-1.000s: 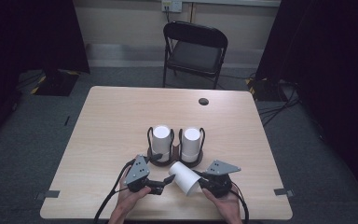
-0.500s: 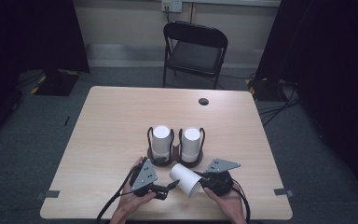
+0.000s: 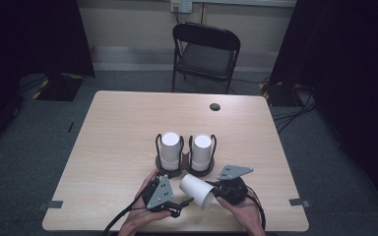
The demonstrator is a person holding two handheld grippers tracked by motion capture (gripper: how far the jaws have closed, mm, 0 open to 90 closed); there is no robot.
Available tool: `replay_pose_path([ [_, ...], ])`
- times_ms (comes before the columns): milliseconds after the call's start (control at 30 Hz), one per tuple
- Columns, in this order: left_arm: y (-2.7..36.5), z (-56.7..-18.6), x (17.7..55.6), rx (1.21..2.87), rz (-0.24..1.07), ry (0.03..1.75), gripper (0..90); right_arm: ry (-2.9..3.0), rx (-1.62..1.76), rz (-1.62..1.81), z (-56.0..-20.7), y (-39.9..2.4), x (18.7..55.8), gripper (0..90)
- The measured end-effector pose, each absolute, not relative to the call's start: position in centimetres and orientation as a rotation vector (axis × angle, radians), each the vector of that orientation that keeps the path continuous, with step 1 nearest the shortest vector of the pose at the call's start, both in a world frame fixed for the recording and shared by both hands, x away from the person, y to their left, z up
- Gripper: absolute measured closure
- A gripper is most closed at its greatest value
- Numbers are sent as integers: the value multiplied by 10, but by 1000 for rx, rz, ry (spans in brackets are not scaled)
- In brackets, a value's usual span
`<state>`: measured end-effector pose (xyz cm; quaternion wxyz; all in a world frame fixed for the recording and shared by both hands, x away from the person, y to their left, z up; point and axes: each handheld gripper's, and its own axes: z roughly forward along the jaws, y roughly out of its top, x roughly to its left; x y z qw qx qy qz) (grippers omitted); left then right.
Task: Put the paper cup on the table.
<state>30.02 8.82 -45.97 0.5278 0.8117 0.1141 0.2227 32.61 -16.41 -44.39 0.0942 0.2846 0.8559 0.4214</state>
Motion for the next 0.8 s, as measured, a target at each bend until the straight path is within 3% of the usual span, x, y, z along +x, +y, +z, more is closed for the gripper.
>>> replay_pose_path([
  [400,84,-461,299,1996,543,177,153,2578,825,1232,-440,-163,330,867],
  [800,69,-464,299,2063,623,129,88,2623,842,1200,-439,-163,337,868],
])
